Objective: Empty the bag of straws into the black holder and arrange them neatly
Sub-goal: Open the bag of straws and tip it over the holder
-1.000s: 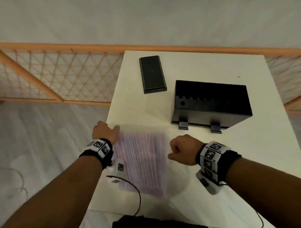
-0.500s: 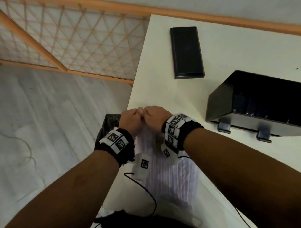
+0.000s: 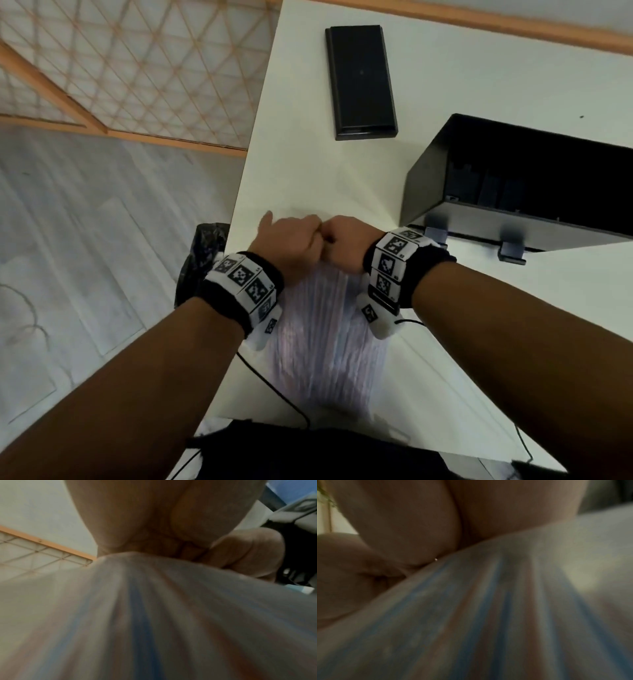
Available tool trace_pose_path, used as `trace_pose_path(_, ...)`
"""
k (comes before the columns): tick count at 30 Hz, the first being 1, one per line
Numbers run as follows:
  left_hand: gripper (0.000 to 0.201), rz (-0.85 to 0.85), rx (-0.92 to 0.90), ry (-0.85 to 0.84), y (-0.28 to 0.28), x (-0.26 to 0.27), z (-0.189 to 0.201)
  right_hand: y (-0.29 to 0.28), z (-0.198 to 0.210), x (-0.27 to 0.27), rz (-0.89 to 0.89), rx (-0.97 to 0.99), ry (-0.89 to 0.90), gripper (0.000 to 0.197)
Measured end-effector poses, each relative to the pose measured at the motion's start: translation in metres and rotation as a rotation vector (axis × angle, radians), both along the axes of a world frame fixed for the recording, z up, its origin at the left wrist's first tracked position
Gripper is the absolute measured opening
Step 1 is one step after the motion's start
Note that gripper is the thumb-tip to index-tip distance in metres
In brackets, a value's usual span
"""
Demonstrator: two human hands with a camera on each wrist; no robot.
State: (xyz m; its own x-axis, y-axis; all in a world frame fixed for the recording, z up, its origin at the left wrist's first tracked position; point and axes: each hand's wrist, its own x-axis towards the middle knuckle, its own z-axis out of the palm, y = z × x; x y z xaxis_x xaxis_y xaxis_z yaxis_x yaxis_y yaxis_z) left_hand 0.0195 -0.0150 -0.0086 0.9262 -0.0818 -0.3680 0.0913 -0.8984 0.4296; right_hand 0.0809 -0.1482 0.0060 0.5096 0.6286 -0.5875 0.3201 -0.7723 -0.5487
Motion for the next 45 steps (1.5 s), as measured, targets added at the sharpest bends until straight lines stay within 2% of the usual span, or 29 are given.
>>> trace_pose_path(3, 0.022, -0.006, -0.084, 0.018, -0.004, 0.002, -0.008, -0.016, 0.001, -0.005, -0.042, 0.042, 0.046, 0.017)
trace_pose_path(6, 0.021, -0.029, -0.231, 0.001, -0.011, -0.004, -0.012, -0.034, 0.004, -0.012, -0.072, 0.062, 0.051, 0.028)
trace_pose_path(10, 0.024, -0.024, -0.340, 0.000, -0.025, -0.009, -0.011, -0.051, 0.007, -0.016, -0.026, 0.087, 0.017, 0.028)
trace_pose_path(13, 0.027, -0.017, -0.305, -0.025, -0.022, -0.008, -0.011, -0.070, 0.011, -0.010, -0.017, 0.075, -0.013, 0.033)
trace_pose_path(17, 0.030, 0.096, -0.302, -0.031, -0.007, -0.006, -0.014, -0.108, 0.013, -0.002, -0.034, -0.013, -0.011, 0.038)
trace_pose_path(22, 0.027, 0.113, -0.201, -0.005, -0.016, 0.007, -0.011, -0.102, 0.015, -0.001, -0.045, 0.048, -0.020, 0.033)
trace_pose_path(25, 0.027, 0.142, -0.149, -0.023, -0.003, 0.008, -0.011, -0.124, 0.015, 0.003, -0.140, 0.037, -0.008, 0.029)
trace_pose_path(29, 0.024, 0.144, -0.151, -0.051, -0.001, 0.007, -0.006, -0.146, 0.027, -0.001, -0.285, -0.004, 0.122, 0.032)
trace_pose_path(34, 0.023, 0.179, -0.198, -0.214, -0.004, 0.013, 0.024, -0.142, 0.056, -0.001, -0.420, 0.046, 0.128, 0.038)
trace_pose_path(39, 0.023, 0.126, -0.212, -0.444, -0.015, 0.021, 0.078, -0.136, 0.085, -0.001, -0.629, 0.303, 0.159, 0.028)
trace_pose_path(45, 0.026, 0.136, -0.167, -0.618, -0.030, 0.016, 0.115, -0.125, 0.104, -0.001, -0.815, 0.480, 0.148, 0.029)
